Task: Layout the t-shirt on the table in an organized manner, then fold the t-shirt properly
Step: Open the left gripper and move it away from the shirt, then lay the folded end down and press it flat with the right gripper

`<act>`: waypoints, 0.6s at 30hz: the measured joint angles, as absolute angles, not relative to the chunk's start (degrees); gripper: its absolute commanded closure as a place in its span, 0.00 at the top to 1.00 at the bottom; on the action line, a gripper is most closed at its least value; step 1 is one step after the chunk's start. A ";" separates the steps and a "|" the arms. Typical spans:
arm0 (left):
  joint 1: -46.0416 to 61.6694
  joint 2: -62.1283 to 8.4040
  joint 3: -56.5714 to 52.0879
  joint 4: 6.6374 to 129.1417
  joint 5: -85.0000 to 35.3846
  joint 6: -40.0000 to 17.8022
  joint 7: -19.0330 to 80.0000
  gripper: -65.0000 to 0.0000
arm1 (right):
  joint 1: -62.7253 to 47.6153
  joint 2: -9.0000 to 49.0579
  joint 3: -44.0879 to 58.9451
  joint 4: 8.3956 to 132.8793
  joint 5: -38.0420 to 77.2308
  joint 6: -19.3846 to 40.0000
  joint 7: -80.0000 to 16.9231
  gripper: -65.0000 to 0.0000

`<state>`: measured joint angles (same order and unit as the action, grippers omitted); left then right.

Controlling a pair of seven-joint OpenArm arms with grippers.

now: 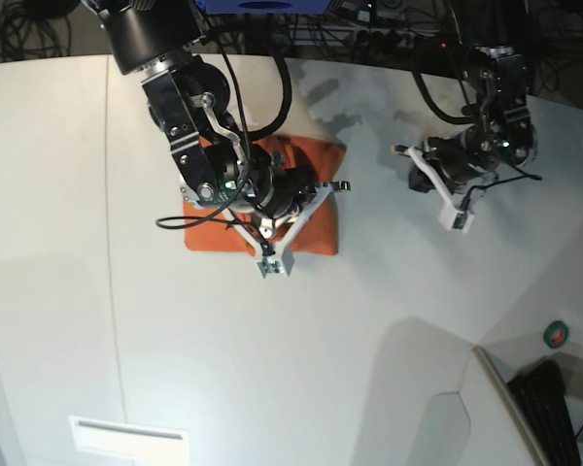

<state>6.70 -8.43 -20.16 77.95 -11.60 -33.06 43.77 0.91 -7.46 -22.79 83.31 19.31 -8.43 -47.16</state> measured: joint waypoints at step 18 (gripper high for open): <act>13.61 -12.84 -39.24 83.64 -11.79 -33.06 45.25 0.00 | 3.20 -7.40 -30.46 83.24 19.31 -8.71 -46.83 0.61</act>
<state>13.61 -12.84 -39.24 83.64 -11.79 -33.06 45.25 3.20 -7.40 -30.46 83.24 19.31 -8.71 -46.83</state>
